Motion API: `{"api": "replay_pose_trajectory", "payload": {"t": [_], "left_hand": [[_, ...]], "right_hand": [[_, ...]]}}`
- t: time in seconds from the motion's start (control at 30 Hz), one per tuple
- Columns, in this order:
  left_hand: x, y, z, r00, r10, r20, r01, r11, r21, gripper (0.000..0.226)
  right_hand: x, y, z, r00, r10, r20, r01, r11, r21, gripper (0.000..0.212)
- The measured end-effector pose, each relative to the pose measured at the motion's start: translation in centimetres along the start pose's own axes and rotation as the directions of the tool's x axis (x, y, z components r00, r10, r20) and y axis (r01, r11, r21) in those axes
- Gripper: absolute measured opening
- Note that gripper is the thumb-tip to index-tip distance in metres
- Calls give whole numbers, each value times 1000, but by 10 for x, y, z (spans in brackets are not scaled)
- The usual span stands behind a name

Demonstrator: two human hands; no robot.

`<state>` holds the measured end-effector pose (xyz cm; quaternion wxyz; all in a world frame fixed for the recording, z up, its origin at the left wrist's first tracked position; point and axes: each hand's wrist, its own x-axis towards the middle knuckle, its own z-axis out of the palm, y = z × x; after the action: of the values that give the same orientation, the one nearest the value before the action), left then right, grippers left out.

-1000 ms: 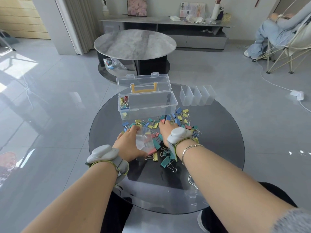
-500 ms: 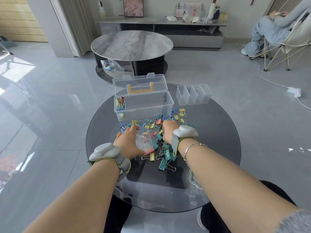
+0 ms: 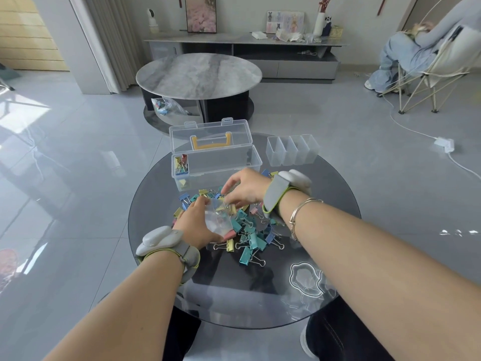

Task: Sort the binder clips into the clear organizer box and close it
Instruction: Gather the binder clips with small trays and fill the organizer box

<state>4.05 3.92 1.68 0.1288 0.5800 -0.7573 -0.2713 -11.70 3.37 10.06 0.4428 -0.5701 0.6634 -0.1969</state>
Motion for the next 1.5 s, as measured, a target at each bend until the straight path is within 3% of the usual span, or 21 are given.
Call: {"api": "replay_pose_trajectory", "payload": {"t": [0.17, 0.23, 0.3, 0.37, 0.4, 0.47, 0.53, 0.63, 0.87, 0.97, 1.1, 1.2, 1.3, 1.37, 1.43, 1.5], "left_hand": [[-2, -5, 2, 999, 7, -47, -9, 999, -43, 92], [-1, -7, 2, 999, 8, -45, -10, 999, -51, 91], [-1, -8, 2, 999, 10, -34, -12, 999, -53, 91], [0, -8, 1, 1000, 6, -21, -7, 998, -56, 91], [1, -8, 1, 1000, 4, -18, -6, 998, -60, 91], [1, -9, 0, 1000, 2, -15, -3, 997, -74, 91], [2, -11, 0, 1000, -2, -10, 1, 997, -83, 90], [2, -12, -1, 1000, -7, -12, 6, 997, -76, 90], [5, -12, 0, 1000, -16, 2, 16, 999, -48, 91], [5, -12, -1, 1000, -23, 5, 23, 999, -43, 93], [5, -12, -2, 999, -28, 19, 29, 999, -25, 93], [4, -11, -2, 999, -30, 23, 30, 999, -17, 93], [3, -11, -3, 999, -35, 17, 35, 999, -26, 93], [2, -11, -3, 999, -38, 9, 38, 999, -34, 94], [0, -10, -3, 999, -39, 5, 40, 999, -35, 94], [0, -10, -3, 999, -43, 1, 43, 998, -38, 93]], "right_hand": [[-8, -1, 16, 981, 86, 173, -134, 949, 286, 18], [-5, 0, 12, 992, 83, 98, -112, 934, 340, 22], [-2, 6, 5, 994, 76, -72, -47, 938, 344, 22], [0, 15, -3, 970, 8, -241, 16, 995, 97, 16], [0, 20, -6, 971, -32, -235, 7, 994, -105, 12], [0, 31, -5, 999, -3, -51, -21, 889, -458, 36], [1, 40, 2, 990, 89, 109, 5, 751, -660, 68], [2, 47, 19, 987, 75, 143, 52, 688, -724, 82], [7, 45, 34, 998, -35, 61, 69, 596, -800, 43], [10, 49, 34, 990, -122, 65, 122, 551, -825, 41], [11, 45, 34, 998, -68, -12, 36, 657, -753, 33], [14, 37, 22, 991, -26, -128, -51, 825, -563, 24], [15, 25, 6, 979, -45, -199, -26, 940, -340, 14], [12, 15, 3, 990, -7, -144, -1, 998, -56, 23], [12, 6, 11, 999, 42, -2, -40, 970, 242, 21], [14, 1, 19, 996, 75, 56, -91, 916, 391, 16]]}}
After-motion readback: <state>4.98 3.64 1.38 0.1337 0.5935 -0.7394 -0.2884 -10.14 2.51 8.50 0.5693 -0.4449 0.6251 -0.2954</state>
